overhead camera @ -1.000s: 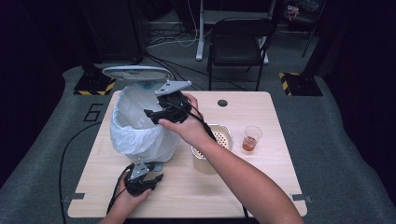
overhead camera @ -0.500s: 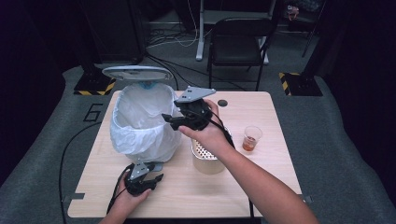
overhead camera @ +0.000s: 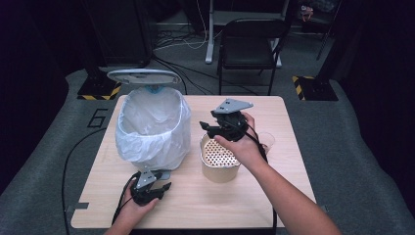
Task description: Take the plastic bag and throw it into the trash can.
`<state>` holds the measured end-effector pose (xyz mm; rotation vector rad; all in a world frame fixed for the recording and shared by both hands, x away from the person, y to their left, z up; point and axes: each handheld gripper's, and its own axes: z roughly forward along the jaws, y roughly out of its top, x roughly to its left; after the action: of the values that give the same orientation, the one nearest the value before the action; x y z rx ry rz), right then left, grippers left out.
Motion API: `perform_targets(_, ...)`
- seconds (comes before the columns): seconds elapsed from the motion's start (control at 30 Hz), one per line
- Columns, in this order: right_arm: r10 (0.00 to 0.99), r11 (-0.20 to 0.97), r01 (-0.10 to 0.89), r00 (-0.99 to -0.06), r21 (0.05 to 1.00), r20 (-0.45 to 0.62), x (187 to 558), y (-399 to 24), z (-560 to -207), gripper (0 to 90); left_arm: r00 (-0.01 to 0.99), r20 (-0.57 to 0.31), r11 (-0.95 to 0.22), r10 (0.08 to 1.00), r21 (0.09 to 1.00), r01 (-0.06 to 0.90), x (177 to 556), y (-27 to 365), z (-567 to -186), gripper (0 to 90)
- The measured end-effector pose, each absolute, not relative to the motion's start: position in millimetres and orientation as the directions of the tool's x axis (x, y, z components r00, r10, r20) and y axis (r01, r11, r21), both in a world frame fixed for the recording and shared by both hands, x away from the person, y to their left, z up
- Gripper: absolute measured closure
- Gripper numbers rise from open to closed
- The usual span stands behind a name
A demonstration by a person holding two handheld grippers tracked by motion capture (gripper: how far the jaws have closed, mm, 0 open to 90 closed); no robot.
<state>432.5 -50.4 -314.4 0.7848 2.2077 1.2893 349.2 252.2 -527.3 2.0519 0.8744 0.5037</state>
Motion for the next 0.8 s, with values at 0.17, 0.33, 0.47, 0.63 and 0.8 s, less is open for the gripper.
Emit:
perform_targets(0.17, 0.713, 0.373, 0.290, -0.697, 0.881, -0.073, 440, -69, -328, 50.5, 0.678, 0.038, -0.414, 0.734, 0.816, 0.403, 349, 252, -527, 45.7)
perform_targets(0.33, 0.737, 0.373, 0.320, -0.672, 0.871, -0.069, 447, -84, -345, 54.4, 0.678, 0.036, -0.413, 0.735, 0.816, 0.405, 349, 252, -527, 45.7)
perform_targets(0.47, 0.760, 0.352, 0.347, -0.648, 0.869, -0.049, 452, -95, -361, 57.5, 0.677, 0.037, -0.413, 0.735, 0.816, 0.404, 349, 252, -527, 45.7)
perform_targets(0.63, 0.784, 0.342, 0.383, -0.619, 0.858, -0.036, 458, -107, -381, 59.0, 0.678, 0.037, -0.414, 0.734, 0.816, 0.404, 349, 252, -527, 45.7)
perform_targets(0.8, 0.802, 0.334, 0.411, -0.596, 0.849, -0.027, 460, -118, -397, 59.0, 0.678, 0.037, -0.414, 0.734, 0.816, 0.404, 349, 252, -527, 45.7)
